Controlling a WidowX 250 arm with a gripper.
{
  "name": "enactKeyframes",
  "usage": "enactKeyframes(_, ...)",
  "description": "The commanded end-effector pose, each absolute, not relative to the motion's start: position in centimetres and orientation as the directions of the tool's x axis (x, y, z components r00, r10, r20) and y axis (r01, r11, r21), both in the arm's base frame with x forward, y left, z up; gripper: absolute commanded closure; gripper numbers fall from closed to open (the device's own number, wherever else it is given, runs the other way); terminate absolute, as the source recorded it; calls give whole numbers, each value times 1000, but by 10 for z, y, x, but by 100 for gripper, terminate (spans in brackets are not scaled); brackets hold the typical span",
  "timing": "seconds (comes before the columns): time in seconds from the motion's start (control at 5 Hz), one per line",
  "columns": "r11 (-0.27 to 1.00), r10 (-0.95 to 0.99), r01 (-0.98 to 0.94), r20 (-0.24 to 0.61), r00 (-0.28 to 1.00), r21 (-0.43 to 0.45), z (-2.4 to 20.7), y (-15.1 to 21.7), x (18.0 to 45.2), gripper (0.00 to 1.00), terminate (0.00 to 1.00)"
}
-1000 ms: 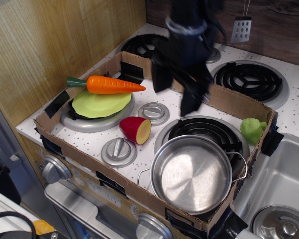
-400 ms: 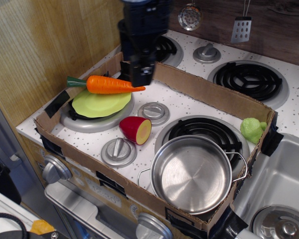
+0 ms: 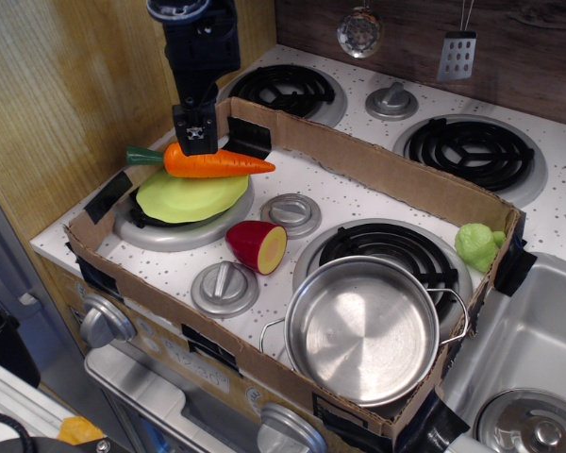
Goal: Take carrot off plate
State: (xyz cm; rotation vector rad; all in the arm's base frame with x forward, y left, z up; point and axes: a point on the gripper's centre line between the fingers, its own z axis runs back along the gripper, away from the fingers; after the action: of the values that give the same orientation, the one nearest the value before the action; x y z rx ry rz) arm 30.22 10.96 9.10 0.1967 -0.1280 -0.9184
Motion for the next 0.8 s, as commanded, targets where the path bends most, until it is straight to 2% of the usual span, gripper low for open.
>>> enactKeyframes(0.0,593,-803,778,85,589,207,80,129,318,0,0)
enactKeyframes(0.6,627,-779,763,135,612,158,50,141,317,0,0)
